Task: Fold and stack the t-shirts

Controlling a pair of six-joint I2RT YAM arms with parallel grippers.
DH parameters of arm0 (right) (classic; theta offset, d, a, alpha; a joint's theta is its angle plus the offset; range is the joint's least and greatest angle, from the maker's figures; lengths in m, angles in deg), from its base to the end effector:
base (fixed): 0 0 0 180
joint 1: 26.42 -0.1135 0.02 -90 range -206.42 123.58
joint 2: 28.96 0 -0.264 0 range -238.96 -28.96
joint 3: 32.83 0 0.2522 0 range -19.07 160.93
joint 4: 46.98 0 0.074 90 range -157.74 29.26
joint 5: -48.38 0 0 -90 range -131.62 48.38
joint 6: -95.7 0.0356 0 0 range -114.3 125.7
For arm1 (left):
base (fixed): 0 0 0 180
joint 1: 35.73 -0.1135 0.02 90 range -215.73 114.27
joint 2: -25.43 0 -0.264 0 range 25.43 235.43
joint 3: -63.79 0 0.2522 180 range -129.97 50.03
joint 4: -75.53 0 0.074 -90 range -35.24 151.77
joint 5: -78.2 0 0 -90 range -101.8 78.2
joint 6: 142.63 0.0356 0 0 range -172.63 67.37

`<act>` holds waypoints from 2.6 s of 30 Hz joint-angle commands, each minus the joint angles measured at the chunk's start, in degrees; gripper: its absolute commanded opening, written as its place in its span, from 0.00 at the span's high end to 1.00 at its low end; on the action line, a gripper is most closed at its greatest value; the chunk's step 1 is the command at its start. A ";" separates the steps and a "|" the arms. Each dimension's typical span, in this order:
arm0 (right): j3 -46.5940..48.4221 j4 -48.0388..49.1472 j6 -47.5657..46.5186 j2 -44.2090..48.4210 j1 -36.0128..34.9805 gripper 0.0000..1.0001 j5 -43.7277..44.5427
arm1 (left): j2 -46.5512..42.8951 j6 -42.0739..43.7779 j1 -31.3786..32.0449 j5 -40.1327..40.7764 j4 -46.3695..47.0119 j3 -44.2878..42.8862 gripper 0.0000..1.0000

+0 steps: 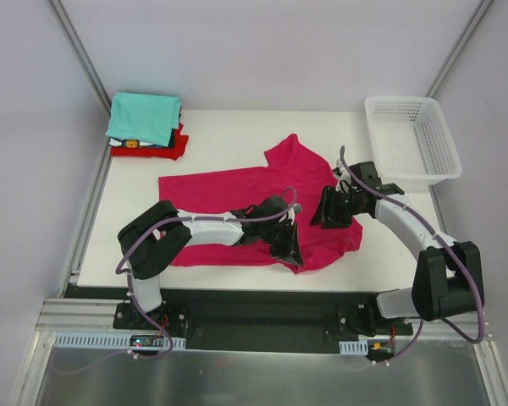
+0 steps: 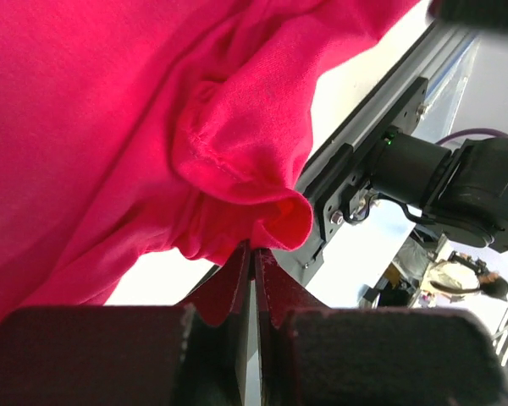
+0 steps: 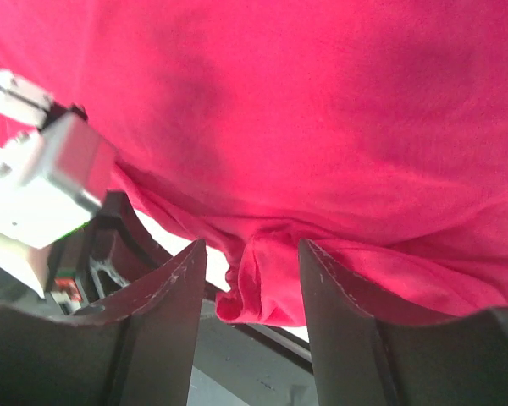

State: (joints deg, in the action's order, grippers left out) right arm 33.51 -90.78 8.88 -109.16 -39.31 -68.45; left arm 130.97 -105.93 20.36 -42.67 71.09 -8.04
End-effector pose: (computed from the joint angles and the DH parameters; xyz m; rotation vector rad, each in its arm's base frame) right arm 0.2659 0.0773 0.2239 -0.3932 2.5366 0.7086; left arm 0.1984 -0.3278 0.1633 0.4190 2.6336 -1.4702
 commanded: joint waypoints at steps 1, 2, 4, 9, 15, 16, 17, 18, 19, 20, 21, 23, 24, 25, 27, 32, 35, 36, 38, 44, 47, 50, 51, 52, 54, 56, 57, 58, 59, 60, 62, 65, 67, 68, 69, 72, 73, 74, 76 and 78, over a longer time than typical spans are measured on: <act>-1.16 1.04 1.48 4.44 -1.62 0.50 -1.56 | -3.58 3.38 -0.81 0.38 -2.64 -0.82 1.00; -1.16 0.60 1.04 4.62 -1.79 0.50 -1.47 | -3.50 3.20 -0.64 -0.23 -2.64 -1.00 1.00; -1.60 0.07 0.95 5.14 -2.32 0.50 -1.21 | -3.58 3.20 -0.20 -0.50 -2.64 -1.00 1.00; -3.09 -0.19 1.21 6.38 -3.28 0.50 -1.47 | -4.20 2.76 0.15 -0.15 -2.64 -0.12 1.00; -7.92 1.82 2.53 8.30 -3.64 0.50 -1.30 | -5.16 2.94 0.24 0.20 -3.43 -0.03 1.00; -8.54 2.35 3.14 8.40 -3.64 0.50 -1.30 | -5.17 3.02 0.24 0.20 -3.61 0.05 1.00; -9.94 2.97 3.32 8.57 -3.55 0.50 -1.99 | -5.25 3.11 0.24 0.20 -3.78 0.14 1.00; -10.56 4.36 3.76 8.57 -3.55 0.50 -2.52 | -5.43 3.11 0.16 0.37 -3.96 0.32 1.00; -11.09 4.90 4.37 8.57 -3.55 0.51 -2.70 | -5.43 3.20 0.24 0.29 -3.96 0.41 1.00; -12.05 5.51 4.55 8.49 -3.46 0.52 -2.96 | -5.52 3.20 0.24 0.46 -4.05 0.67 1.00; -12.32 6.22 4.64 8.05 -3.03 0.52 -3.05 | -5.69 3.29 0.16 0.38 -4.05 0.76 1.00; -13.11 7.10 4.64 7.52 -2.32 0.53 -4.36 | -5.87 3.29 0.24 0.73 -4.14 1.11 1.00; -13.64 7.97 4.56 7.17 -1.71 0.53 -4.98 | -6.04 3.29 0.24 0.81 -4.14 1.28 1.00; -13.55 8.16 4.55 6.64 -1.53 0.53 -5.33 | -6.13 3.20 0.16 0.81 -4.14 1.37 1.00; -13.64 8.42 3.76 6.29 -1.09 0.53 -5.69 | -6.22 3.38 0.16 0.82 -4.14 1.64 1.00; -12.85 9.39 2.89 4.36 -1.00 0.53 -6.74 | -6.04 3.55 0.15 0.73 -4.14 1.72 1.00; -12.41 9.39 2.36 2.87 -0.74 0.54 -7.45 | -5.96 3.64 -0.02 0.82 -4.14 1.73 1.00; -12.32 9.30 2.44 2.77 -0.74 0.54 -7.45 | -5.87 3.64 0.07 0.90 -4.22 1.81 1.00; -12.93 9.30 2.44 2.86 -0.74 0.54 -8.06 | -5.78 3.64 -0.11 0.82 -4.22 1.81 1.00; -15.48 5.35 0.34 5.23 -1.00 0.54 -5.61 | -5.08 3.64 -0.11 0.55 -4.14 1.46 1.00; -16.63 4.56 0.33 6.29 -1.09 0.57 -4.81 | -4.90 3.64 -0.29 0.73 -4.14 1.55 1.00; -18.38 4.64 1.65 7.43 -1.44 0.57 -5.25 | -4.99 3.55 -0.37 0.99 -4.14 1.37 1.00; -19.08 4.64 1.91 8.04 -1.79 0.57 -5.08 | -5.08 3.64 -0.46 0.90 -4.14 1.29 1.00; -19.53 4.73 2.09 8.74 -1.97 0.57 -4.64 | -4.99 3.64 -0.55 0.90 -4.14 1.11 1.00; -19.79 4.38 2.18 9.98 -2.23 0.62 -4.20 | -4.82 3.64 -0.55 0.90 -4.14 0.93 1.00; -19.62 4.12 2.09 10.07 -2.23 0.81 -4.02 | -4.55 3.64 -0.55 0.55 -4.14 0.41 1.00; -19.44 4.20 2.09 9.89 -2.41 0.87 -3.93 | -4.11 3.73 -0.55 0.38 -4.14 0.32 1.00; -19.18 4.20 2.01 9.54 -2.50 0.90 -3.58 | -4.02 3.81 -0.55 0.20 -4.14 -0.03 1.00; -18.83 4.20 2.01 9.37 -2.50 0.97 -3.49 | -3.94 3.82 -0.55 0.20 -4.22 -0.12 1.00; -18.65 4.38 1.92 8.76 -2.58 0.99 -3.58 | -3.85 3.82 -0.55 0.37 -4.14 -0.21 1.00; -17.95 4.55 2.01 8.57 -2.76 0.99 -3.49 | -3.93 3.82 -0.64 0.29 -4.22 -0.21 1.00; -16.20 4.38 2.09 8.31 -2.85 0.99 -2.88 | -4.02 4.16 -1.25 0.46 -4.40 -0.21 1.00; -14.97 4.20 2.09 8.31 -2.85 0.99 -2.18 | -4.11 4.52 -2.13 0.29 -4.75 -0.38 1.00; -14.44 3.77 2.01 8.31 -2.85 0.99 -1.74 | -4.20 4.78 -2.48 0.20 -4.84 -0.38 1.00; -13.04 3.59 2.01 8.31 -2.85 0.99 -0.60 | -4.29 5.30 -2.74 0.20 -5.19 -0.38 1.00; -10.84 3.32 1.92 8.66 -2.85 0.99 1.51 | -4.55 6.53 -4.59 0.02 -6.24 -0.91 1.00; -10.31 3.41 1.92 8.49 -2.85 0.99 2.13 | -4.55 6.89 -5.46 -0.06 -6.51 -1.17 1.00; -9.78 3.67 1.92 8.22 -2.85 0.99 2.65 | -4.55 7.33 -6.17 -0.06 -7.03 -1.35 1.00; -8.29 3.94 2.27 7.44 -2.67 0.99 3.27 | -4.20 8.29 -7.22 -0.33 -7.56 -2.05 1.00; -7.41 4.90 2.79 5.77 -2.67 0.99 3.28 | -3.76 9.17 -9.24 -0.42 -8.35 -2.49 1.00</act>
State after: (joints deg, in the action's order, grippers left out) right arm 22.54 -86.65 11.05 -101.18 -41.84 -67.40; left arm 127.93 -100.09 13.65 -42.72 65.05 -7.95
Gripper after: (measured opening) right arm 0.020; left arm 0.008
